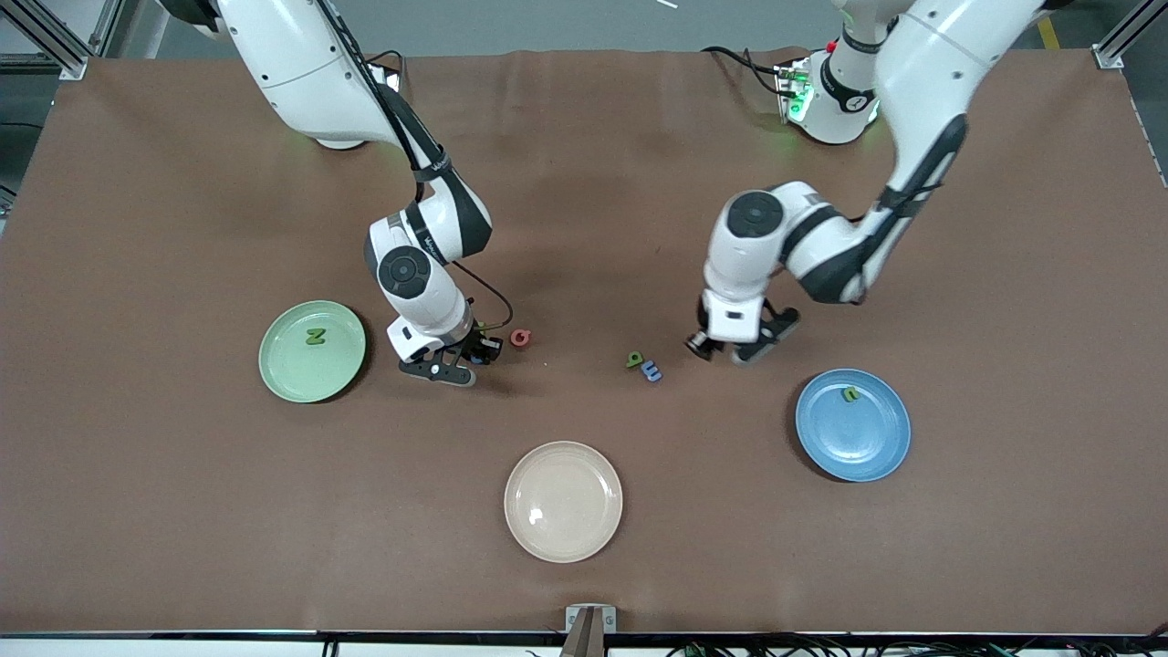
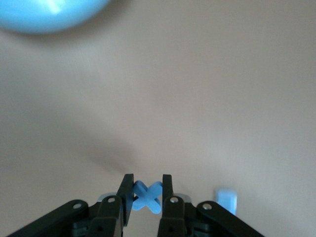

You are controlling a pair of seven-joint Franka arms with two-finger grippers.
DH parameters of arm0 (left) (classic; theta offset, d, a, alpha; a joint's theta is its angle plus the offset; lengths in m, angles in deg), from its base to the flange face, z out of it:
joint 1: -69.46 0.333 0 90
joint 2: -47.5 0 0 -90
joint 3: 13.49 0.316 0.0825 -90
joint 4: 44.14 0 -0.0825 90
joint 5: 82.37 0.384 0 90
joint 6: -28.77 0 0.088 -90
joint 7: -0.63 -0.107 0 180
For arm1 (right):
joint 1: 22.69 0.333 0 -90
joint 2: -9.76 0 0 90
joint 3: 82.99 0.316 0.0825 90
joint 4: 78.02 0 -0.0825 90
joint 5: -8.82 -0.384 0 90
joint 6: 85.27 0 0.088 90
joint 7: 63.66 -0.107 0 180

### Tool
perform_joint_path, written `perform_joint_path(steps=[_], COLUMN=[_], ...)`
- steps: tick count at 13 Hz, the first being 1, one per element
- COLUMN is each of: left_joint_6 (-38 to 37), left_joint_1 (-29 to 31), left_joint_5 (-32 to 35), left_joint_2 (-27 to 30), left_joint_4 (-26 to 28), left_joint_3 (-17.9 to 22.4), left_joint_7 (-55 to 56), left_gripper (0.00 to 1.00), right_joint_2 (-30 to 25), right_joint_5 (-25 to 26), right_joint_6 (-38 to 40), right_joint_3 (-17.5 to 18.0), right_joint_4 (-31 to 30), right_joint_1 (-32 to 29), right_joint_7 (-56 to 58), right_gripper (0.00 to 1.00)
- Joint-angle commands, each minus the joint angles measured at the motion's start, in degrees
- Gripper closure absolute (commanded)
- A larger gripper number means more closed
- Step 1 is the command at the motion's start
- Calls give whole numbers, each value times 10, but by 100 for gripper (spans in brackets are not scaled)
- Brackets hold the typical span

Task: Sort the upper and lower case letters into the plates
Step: 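Drop the x on the blue plate while the right gripper drops c on green plate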

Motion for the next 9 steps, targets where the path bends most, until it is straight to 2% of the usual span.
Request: perform_joint_path(steps=[1,2,6,9], left_joint_6=[-34,-36,-55,-59], left_joint_1=[47,66,141,160], left_joint_5=[2,2,3,4], left_joint_2=[3,0,-2,-16], left_joint_4=[-34,-41,-48,-55], left_joint_3=[-6,-5,-3,-1], left_joint_7=[-57,-79,-241,-285], left_gripper=[100,100,100,100], right_joint_2=[8,2,-64,-105], right_joint_5=[3,4,6,75], right_joint_6=[2,9,164,246], right_joint_3=[-6,-8,-11,-37], right_joint_4=[-1,-1,10,2], right_joint_1=[1,-4,-81,-115], right_joint_7=[-10,-5,140,206], right_gripper=[100,100,100,100])
